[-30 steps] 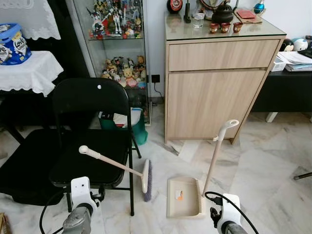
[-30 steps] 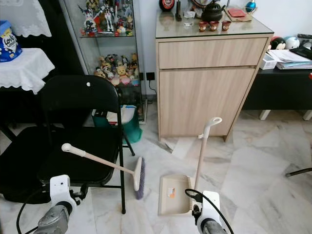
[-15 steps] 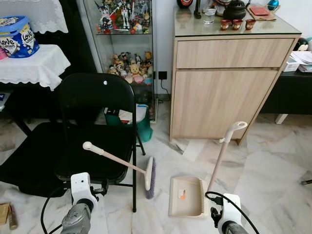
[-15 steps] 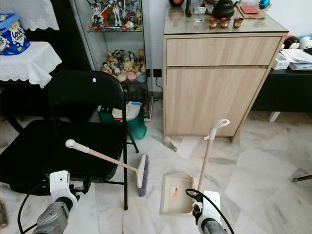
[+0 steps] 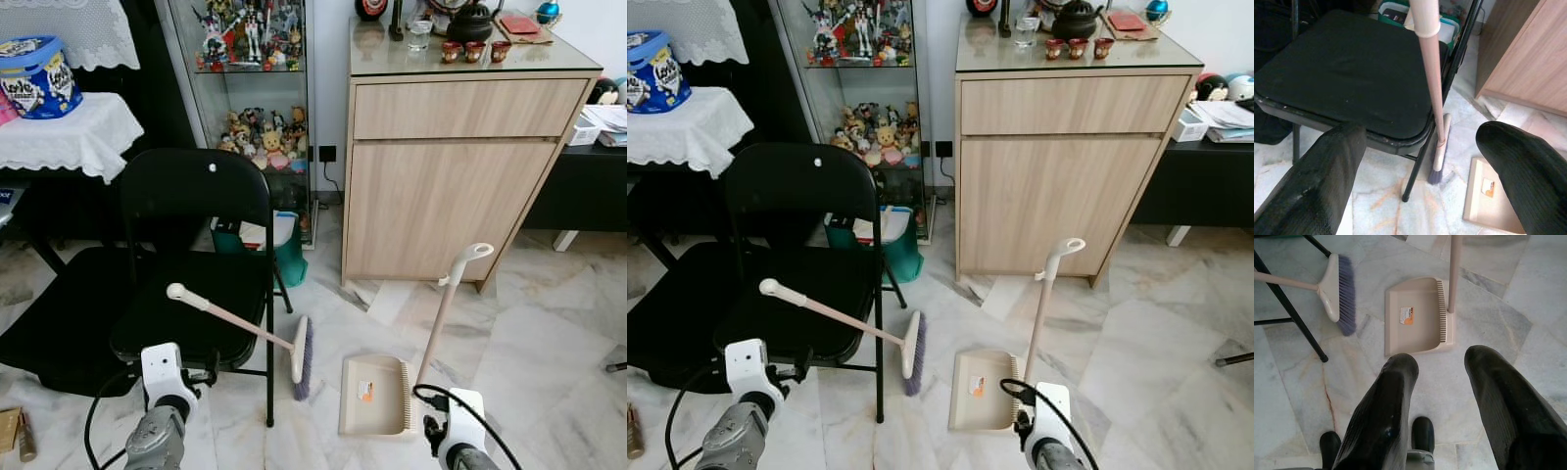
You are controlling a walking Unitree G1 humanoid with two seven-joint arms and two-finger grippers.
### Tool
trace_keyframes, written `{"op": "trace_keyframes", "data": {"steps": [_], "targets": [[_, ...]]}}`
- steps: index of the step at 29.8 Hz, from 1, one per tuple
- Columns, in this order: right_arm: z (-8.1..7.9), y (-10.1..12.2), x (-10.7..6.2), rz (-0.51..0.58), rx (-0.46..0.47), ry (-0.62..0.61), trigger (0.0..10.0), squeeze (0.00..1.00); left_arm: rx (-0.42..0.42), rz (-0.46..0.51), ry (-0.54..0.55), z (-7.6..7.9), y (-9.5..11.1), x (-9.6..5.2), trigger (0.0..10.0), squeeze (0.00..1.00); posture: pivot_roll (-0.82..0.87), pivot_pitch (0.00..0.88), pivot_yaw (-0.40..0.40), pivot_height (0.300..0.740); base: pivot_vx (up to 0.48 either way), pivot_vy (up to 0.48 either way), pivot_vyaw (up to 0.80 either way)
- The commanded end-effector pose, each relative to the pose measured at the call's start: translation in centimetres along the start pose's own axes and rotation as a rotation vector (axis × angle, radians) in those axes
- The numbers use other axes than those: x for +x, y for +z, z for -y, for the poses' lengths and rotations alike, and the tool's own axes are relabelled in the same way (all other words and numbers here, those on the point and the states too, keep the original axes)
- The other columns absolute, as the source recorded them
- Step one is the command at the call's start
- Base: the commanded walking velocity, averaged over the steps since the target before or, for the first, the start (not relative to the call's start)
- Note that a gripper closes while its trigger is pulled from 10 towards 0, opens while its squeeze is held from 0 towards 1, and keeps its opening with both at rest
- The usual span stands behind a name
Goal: Sweep floor
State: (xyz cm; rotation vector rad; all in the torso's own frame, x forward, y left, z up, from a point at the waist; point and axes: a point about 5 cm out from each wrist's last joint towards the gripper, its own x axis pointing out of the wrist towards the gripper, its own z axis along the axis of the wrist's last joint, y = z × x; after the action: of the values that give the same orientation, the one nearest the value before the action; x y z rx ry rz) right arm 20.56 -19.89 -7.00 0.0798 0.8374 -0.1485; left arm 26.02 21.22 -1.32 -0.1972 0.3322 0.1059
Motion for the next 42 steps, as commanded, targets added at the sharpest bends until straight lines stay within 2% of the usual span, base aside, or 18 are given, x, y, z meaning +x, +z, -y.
{"op": "trace_keyframes", "data": {"steps": [1,8,31,42], "targets": [[-0.16,0.08,0.03,0.002,0.011,0.002,10.0,0.0,-0.005,0.019,-0.004,0.18,0.41,0.21,10.0,0.0,-0.08,0.0,0.034,0.74,0.0,0.48,0.0],[-0.09,0.02,0.01,0.0,0.011,0.0,10.0,0.0,0.004,0.018,-0.012,0.3,0.38,0.21,10.0,0.0,-0.08,0.0,0.035,0.74,0.0,0.462,0.0],[-0.33,0.09,0.03,0.007,0.0,0.004,10.0,0.0,0.041,0.023,-0.038,0.68,0.41,0.22,10.0,0.0,-0.07,0.0,0.034,0.74,0.0,0.0,0.0],[-0.47,0.22,0.05,0.014,-0.002,0.007,10.0,0.0,0.042,0.015,-0.04,0.76,0.22,0.17,10.0,0.0,-0.07,0.0,0.034,0.74,0.274,0.0,0.0]]}}
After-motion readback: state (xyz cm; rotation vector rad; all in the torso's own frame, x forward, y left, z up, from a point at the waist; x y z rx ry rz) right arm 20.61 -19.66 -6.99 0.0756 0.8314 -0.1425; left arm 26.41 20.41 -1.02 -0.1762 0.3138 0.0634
